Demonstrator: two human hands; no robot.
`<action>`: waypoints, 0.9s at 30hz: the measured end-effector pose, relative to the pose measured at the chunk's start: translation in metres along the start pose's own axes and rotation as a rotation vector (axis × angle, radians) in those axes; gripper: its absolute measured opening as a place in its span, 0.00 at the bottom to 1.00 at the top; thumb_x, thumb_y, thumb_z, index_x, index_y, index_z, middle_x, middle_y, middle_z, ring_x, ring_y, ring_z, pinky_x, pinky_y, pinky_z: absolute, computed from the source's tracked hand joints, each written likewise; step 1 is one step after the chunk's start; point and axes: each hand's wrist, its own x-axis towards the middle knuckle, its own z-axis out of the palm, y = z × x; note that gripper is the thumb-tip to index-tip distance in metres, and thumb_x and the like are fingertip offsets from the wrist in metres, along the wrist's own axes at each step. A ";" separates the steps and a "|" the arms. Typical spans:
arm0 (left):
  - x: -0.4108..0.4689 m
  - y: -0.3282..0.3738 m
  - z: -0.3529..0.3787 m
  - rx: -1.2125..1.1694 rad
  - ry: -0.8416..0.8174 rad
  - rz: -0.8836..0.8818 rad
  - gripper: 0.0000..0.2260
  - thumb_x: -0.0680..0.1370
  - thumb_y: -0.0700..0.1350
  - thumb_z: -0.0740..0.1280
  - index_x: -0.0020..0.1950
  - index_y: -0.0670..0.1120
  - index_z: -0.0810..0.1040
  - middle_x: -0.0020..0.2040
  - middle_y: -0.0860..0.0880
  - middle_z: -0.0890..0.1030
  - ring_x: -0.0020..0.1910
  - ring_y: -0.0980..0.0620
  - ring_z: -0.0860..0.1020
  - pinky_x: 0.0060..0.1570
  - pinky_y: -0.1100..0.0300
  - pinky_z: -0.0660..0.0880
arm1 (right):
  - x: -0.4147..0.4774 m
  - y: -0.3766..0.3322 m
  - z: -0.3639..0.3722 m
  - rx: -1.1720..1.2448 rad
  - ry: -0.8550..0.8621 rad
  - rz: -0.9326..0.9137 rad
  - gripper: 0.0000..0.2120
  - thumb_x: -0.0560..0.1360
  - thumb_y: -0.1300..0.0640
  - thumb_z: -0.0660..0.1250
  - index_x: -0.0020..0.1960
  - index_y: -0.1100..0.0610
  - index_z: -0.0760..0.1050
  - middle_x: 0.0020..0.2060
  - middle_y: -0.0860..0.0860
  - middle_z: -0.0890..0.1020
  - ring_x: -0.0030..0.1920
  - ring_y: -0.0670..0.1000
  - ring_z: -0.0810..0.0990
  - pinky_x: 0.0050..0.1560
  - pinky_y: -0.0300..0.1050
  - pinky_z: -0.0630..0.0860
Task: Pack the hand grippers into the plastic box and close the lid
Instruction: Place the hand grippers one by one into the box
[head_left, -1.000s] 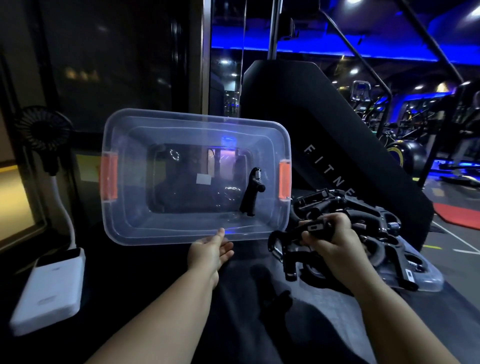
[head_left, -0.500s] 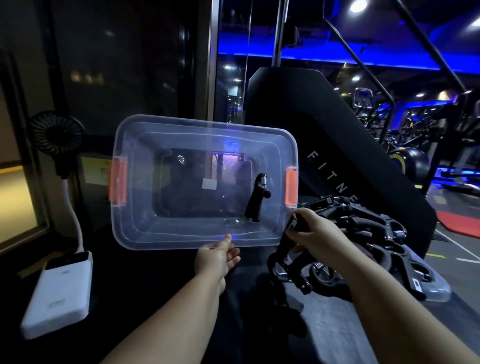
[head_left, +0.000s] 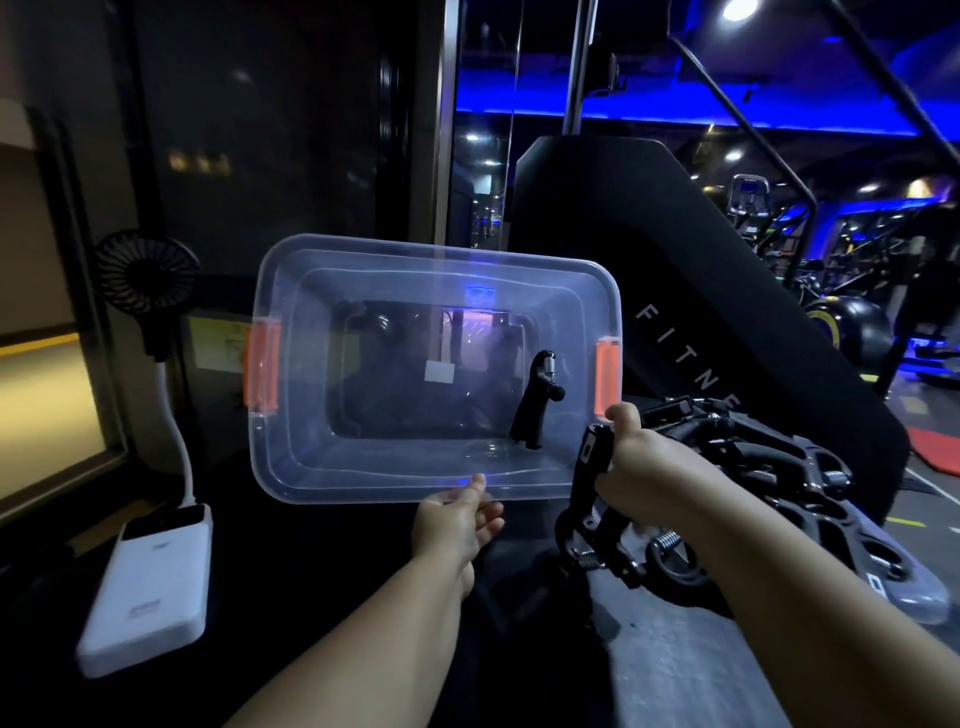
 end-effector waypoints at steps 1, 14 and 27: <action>0.000 0.000 0.000 -0.005 -0.002 -0.002 0.08 0.77 0.42 0.68 0.51 0.40 0.71 0.40 0.43 0.79 0.36 0.50 0.78 0.38 0.58 0.78 | 0.002 0.001 0.001 0.010 0.006 -0.006 0.19 0.70 0.59 0.57 0.59 0.52 0.56 0.33 0.54 0.82 0.32 0.56 0.82 0.37 0.51 0.80; 0.003 0.000 -0.001 -0.033 -0.010 -0.015 0.06 0.77 0.42 0.68 0.46 0.41 0.72 0.40 0.43 0.78 0.37 0.49 0.78 0.38 0.57 0.78 | 0.009 0.014 0.010 0.002 0.076 -0.122 0.18 0.61 0.47 0.80 0.42 0.49 0.73 0.38 0.47 0.82 0.37 0.49 0.80 0.38 0.45 0.78; 0.006 0.000 -0.004 -0.070 -0.048 -0.046 0.06 0.78 0.42 0.67 0.46 0.40 0.73 0.41 0.43 0.80 0.41 0.48 0.80 0.44 0.55 0.79 | 0.039 -0.005 -0.024 0.261 0.157 -0.255 0.15 0.67 0.59 0.76 0.46 0.49 0.73 0.35 0.48 0.81 0.24 0.39 0.77 0.25 0.30 0.69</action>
